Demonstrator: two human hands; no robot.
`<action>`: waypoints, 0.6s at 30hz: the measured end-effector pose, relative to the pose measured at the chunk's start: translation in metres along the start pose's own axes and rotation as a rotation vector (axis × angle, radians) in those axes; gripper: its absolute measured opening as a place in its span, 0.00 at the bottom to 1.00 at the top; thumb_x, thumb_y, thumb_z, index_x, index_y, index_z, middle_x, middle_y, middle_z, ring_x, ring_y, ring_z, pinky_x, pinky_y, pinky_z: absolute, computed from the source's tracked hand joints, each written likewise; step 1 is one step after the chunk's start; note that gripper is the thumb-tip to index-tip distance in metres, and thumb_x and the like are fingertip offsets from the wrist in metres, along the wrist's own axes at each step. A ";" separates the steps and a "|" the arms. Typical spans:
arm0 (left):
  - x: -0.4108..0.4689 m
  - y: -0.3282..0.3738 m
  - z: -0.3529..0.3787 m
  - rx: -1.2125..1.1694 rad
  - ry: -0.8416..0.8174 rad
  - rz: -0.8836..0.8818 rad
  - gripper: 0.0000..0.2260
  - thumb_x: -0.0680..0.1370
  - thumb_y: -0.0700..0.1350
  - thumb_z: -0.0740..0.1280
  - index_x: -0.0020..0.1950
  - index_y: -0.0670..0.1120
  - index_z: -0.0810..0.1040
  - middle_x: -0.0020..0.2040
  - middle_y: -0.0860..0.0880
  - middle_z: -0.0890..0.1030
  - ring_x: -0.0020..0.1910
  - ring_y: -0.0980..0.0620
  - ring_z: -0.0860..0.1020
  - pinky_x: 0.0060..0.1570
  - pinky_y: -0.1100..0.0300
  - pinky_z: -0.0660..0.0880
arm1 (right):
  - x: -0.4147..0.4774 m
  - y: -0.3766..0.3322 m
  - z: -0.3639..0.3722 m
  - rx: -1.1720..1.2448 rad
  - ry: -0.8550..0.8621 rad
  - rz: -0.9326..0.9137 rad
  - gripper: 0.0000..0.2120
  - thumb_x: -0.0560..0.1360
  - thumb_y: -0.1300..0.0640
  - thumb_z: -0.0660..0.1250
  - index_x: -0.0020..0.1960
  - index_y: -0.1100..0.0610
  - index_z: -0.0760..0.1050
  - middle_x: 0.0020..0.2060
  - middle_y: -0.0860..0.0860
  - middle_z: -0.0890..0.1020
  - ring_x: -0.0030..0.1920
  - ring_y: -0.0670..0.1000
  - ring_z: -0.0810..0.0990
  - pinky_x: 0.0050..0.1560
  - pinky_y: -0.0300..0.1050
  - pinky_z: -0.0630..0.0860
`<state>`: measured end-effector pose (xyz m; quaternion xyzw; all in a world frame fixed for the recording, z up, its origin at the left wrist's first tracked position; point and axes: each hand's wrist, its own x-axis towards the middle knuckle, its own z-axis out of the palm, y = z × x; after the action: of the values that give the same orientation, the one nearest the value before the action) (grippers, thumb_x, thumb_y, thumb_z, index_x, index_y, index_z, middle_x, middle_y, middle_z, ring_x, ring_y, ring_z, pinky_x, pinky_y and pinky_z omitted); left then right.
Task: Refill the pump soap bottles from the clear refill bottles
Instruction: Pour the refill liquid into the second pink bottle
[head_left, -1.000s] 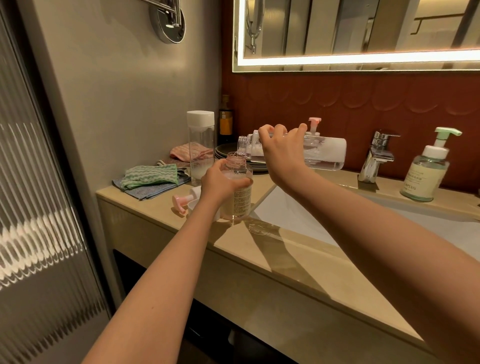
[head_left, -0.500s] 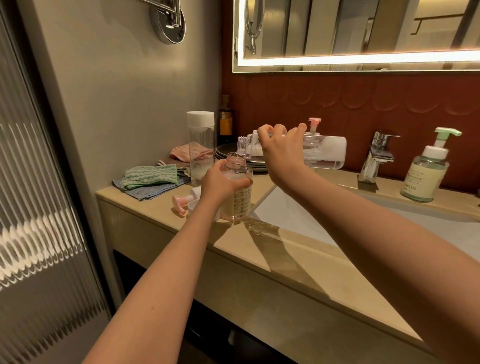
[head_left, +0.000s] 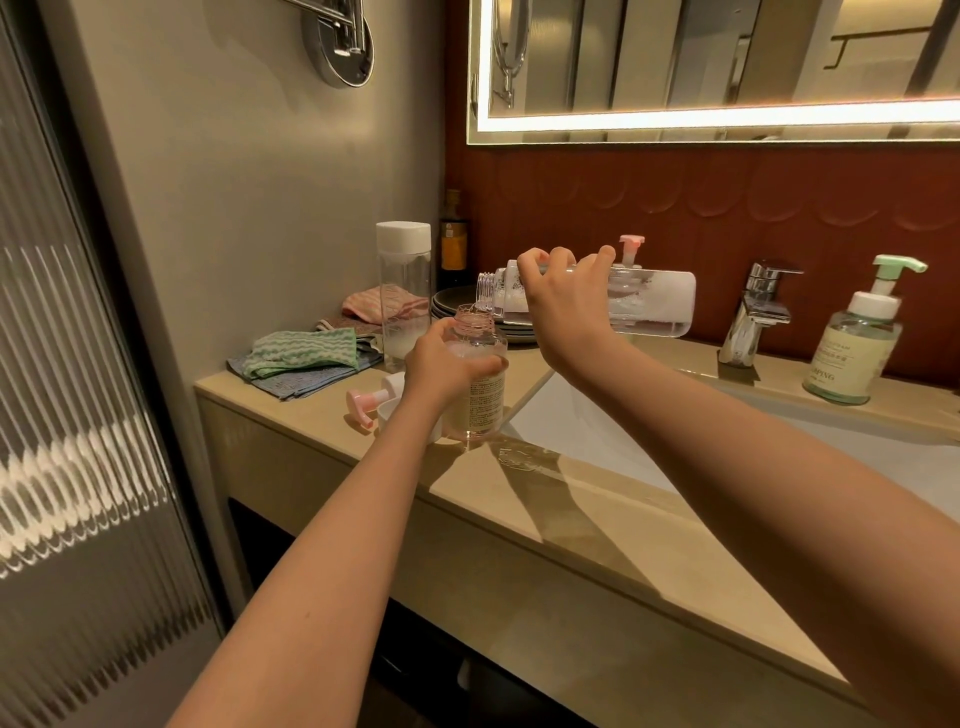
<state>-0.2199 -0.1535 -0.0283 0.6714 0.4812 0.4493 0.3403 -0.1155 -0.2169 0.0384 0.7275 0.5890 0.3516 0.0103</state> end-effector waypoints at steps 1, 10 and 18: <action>0.000 0.000 0.000 -0.002 -0.001 -0.001 0.36 0.69 0.47 0.75 0.72 0.44 0.63 0.69 0.46 0.69 0.67 0.45 0.68 0.60 0.53 0.69 | 0.000 0.000 0.000 -0.004 0.000 -0.001 0.32 0.73 0.57 0.67 0.70 0.62 0.55 0.61 0.60 0.69 0.60 0.60 0.71 0.65 0.58 0.60; -0.001 0.001 0.000 -0.007 -0.002 -0.006 0.36 0.69 0.47 0.75 0.73 0.45 0.62 0.70 0.46 0.69 0.68 0.45 0.67 0.60 0.53 0.69 | 0.000 0.000 0.001 0.006 0.005 -0.003 0.32 0.73 0.57 0.67 0.70 0.62 0.55 0.61 0.61 0.69 0.59 0.60 0.71 0.65 0.57 0.60; -0.001 0.001 0.000 -0.004 -0.003 -0.001 0.36 0.69 0.47 0.75 0.73 0.45 0.62 0.70 0.46 0.69 0.67 0.45 0.67 0.60 0.53 0.69 | 0.001 0.000 0.002 -0.006 0.013 -0.003 0.32 0.72 0.57 0.68 0.70 0.62 0.56 0.60 0.61 0.70 0.58 0.59 0.71 0.64 0.57 0.61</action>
<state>-0.2197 -0.1544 -0.0280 0.6712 0.4803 0.4489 0.3425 -0.1149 -0.2152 0.0373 0.7242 0.5893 0.3581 0.0090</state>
